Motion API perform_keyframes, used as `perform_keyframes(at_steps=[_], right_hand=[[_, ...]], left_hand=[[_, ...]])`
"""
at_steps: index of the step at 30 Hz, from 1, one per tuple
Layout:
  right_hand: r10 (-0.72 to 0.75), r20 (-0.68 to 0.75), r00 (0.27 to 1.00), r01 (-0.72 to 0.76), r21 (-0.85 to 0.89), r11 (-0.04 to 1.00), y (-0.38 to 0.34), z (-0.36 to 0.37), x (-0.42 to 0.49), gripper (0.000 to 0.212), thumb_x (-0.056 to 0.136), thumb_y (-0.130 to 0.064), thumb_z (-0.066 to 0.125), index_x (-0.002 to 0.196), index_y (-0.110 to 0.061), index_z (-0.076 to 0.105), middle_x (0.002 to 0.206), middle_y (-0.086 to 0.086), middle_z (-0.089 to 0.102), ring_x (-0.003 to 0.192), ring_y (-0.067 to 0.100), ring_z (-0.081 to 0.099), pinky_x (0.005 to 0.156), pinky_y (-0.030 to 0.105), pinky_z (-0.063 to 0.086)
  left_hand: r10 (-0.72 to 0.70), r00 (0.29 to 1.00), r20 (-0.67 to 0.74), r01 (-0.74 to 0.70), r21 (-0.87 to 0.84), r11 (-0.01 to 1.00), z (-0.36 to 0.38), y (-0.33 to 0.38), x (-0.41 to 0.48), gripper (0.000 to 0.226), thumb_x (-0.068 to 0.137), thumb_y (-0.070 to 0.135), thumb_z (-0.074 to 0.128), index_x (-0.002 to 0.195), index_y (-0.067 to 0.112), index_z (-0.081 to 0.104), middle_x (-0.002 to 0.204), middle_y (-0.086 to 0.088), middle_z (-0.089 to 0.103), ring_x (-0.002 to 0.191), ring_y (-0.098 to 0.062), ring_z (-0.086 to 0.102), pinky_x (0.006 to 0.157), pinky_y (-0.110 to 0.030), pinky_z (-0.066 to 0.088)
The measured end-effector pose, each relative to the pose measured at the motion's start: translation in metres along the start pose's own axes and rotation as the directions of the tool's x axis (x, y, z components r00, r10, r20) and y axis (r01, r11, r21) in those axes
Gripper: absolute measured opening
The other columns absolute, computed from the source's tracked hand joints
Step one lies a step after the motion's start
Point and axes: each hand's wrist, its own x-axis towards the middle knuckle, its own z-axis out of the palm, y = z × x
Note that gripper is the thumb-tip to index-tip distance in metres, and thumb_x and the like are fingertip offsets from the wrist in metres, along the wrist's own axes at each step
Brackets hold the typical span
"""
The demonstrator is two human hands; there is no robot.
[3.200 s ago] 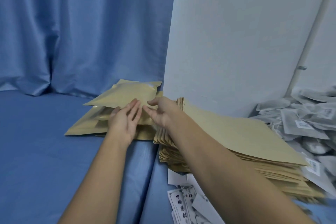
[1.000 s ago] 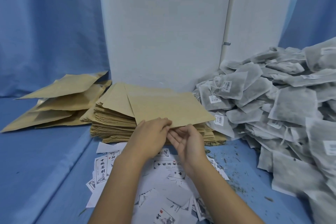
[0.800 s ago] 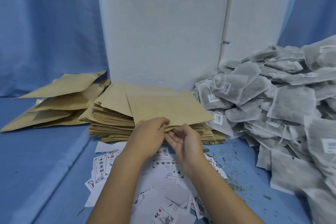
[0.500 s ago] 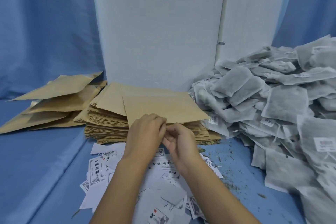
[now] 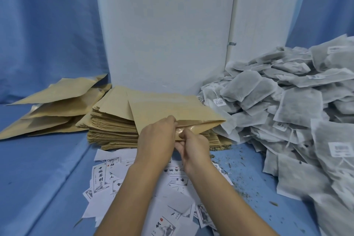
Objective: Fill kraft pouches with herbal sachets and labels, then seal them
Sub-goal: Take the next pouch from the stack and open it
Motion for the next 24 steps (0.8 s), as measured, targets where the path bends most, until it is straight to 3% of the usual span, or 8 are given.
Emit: perform_keyframes(at_steps=[3, 5, 9, 12, 14, 16, 21, 24], right_hand=[[-0.008, 0.045, 0.999, 0.007, 0.015, 1.0, 0.0, 0.002, -0.003, 0.022, 0.085, 0.013, 0.043, 0.072, -0.002, 0.05, 0.043, -0.001, 0.05, 0.039, 0.006, 0.049, 0.05, 0.021, 0.054], [0.017, 0.077, 0.997, -0.022, 0.06, 0.998, -0.002, 0.003, -0.003, 0.012, 0.087, 0.01, 0.046, 0.086, 0.004, 0.056, 0.059, 0.006, 0.056, 0.05, 0.011, 0.055, 0.056, 0.024, 0.057], [0.085, 0.083, 0.993, -0.097, 0.148, 0.984, -0.003, 0.001, 0.001, 0.016, 0.093, 0.0, 0.05, 0.104, 0.003, 0.062, 0.085, 0.015, 0.07, 0.071, 0.019, 0.069, 0.062, 0.029, 0.059], [0.13, 0.067, 0.989, -0.14, 0.176, 0.974, -0.006, -0.002, 0.001, 0.011, 0.095, -0.009, 0.054, 0.1, -0.001, 0.06, 0.086, 0.016, 0.071, 0.074, 0.022, 0.071, 0.056, 0.028, 0.058], [0.152, -0.014, 0.988, -0.146, 0.214, 0.966, -0.011, -0.007, 0.004, 0.011, 0.096, -0.012, 0.053, 0.102, -0.003, 0.058, 0.094, 0.017, 0.066, 0.08, 0.025, 0.067, 0.051, 0.028, 0.058], [0.155, -0.067, 0.986, -0.133, 0.255, 0.958, -0.015, -0.012, 0.007, 0.015, 0.097, -0.011, 0.052, 0.11, -0.005, 0.056, 0.099, 0.016, 0.064, 0.082, 0.024, 0.065, 0.049, 0.028, 0.057], [0.134, -0.114, 0.984, -0.115, 0.165, 0.98, -0.014, -0.014, 0.009, 0.018, 0.097, -0.007, 0.049, 0.114, -0.006, 0.055, 0.109, 0.015, 0.065, 0.082, 0.022, 0.065, 0.051, 0.026, 0.056], [0.099, -0.105, 0.99, -0.082, 0.153, 0.985, -0.016, -0.014, 0.008, 0.011, 0.097, -0.005, 0.049, 0.103, -0.009, 0.056, 0.102, 0.012, 0.066, 0.08, 0.02, 0.066, 0.053, 0.024, 0.057]], left_hand=[[-0.055, 0.997, -0.045, 0.051, -0.086, 0.995, -0.003, -0.003, 0.001, 0.026, 0.101, 0.031, 0.036, 0.104, 0.02, 0.059, 0.092, -0.001, 0.068, 0.087, -0.026, 0.06, 0.065, -0.034, 0.035], [-0.046, 0.997, -0.067, 0.041, -0.077, 0.996, -0.004, -0.003, 0.001, 0.024, 0.098, 0.029, 0.041, 0.108, 0.026, 0.062, 0.099, 0.003, 0.068, 0.091, -0.023, 0.061, 0.068, -0.033, 0.038], [0.032, 0.991, -0.128, -0.041, -0.069, 0.997, -0.004, -0.003, -0.001, 0.035, 0.092, 0.013, 0.047, 0.122, 0.029, 0.058, 0.119, 0.009, 0.063, 0.098, -0.02, 0.059, 0.073, -0.028, 0.033], [0.054, 0.98, -0.192, -0.064, -0.047, 0.997, -0.011, -0.017, 0.0, 0.045, 0.083, 0.0, 0.052, 0.121, 0.022, 0.061, 0.126, 0.007, 0.061, 0.112, -0.019, 0.057, 0.088, -0.031, 0.034], [-0.025, 0.975, -0.222, 0.02, -0.026, 0.999, -0.018, -0.032, 0.0, 0.051, 0.078, -0.005, 0.052, 0.121, 0.02, 0.063, 0.131, 0.005, 0.058, 0.122, -0.016, 0.052, 0.102, -0.035, 0.03], [-0.131, 0.958, -0.254, 0.128, -0.03, 0.991, -0.024, -0.044, 0.0, 0.055, 0.074, -0.009, 0.052, 0.119, 0.019, 0.064, 0.132, 0.003, 0.058, 0.122, -0.017, 0.05, 0.105, -0.039, 0.03], [-0.175, 0.957, -0.232, 0.162, -0.07, 0.984, -0.021, -0.043, -0.001, 0.054, 0.075, -0.014, 0.048, 0.121, 0.012, 0.062, 0.127, -0.003, 0.061, 0.11, -0.028, 0.055, 0.09, -0.035, 0.037], [-0.18, 0.969, -0.17, 0.172, -0.061, 0.983, -0.018, -0.042, 0.001, 0.054, 0.079, -0.01, 0.047, 0.127, 0.011, 0.057, 0.128, -0.005, 0.059, 0.11, -0.03, 0.055, 0.086, -0.034, 0.039]])
